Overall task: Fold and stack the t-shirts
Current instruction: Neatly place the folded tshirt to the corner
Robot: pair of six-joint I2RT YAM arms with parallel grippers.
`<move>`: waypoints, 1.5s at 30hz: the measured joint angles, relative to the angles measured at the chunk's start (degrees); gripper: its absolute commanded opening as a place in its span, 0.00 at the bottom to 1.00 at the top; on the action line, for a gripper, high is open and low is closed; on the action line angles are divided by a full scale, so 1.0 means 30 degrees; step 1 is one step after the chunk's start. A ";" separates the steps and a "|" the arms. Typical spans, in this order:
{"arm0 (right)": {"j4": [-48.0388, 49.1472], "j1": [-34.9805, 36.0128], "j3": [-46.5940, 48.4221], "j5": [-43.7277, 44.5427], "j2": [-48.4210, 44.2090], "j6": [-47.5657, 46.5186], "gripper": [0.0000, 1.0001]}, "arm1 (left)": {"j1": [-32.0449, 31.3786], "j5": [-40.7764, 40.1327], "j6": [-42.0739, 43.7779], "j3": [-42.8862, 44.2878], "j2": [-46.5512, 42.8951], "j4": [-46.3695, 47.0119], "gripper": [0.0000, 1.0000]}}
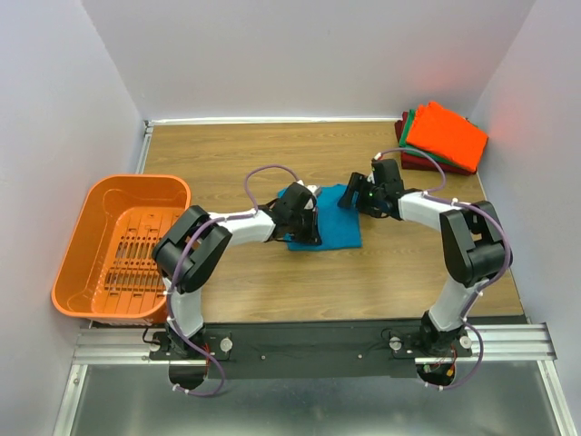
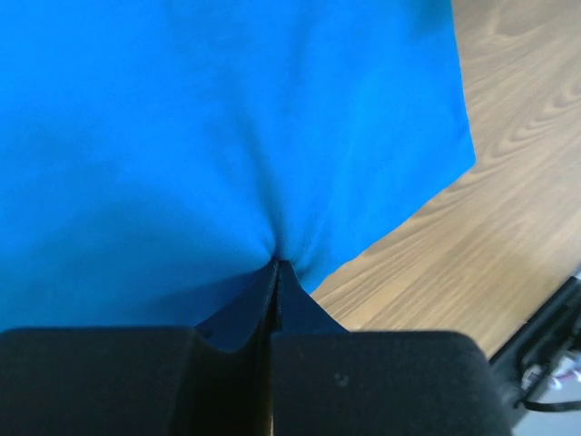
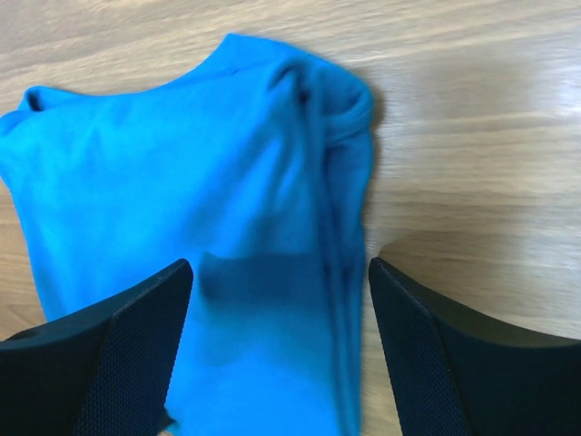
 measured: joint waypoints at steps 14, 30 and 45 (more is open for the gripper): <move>0.0160 0.1763 0.0714 0.1406 0.1122 -0.0299 0.05 | -0.0051 0.0226 -0.0175 0.0109 0.0328 0.0466 0.06; -0.3235 0.2062 0.4983 0.7184 0.3060 -0.1953 0.01 | 0.1654 -0.1042 0.2178 0.4058 -0.2900 -0.4269 0.06; -0.5115 0.1115 1.2735 1.2888 0.5581 -0.9420 0.01 | 0.4313 -0.1559 0.4124 0.1880 -0.5872 -0.4801 0.06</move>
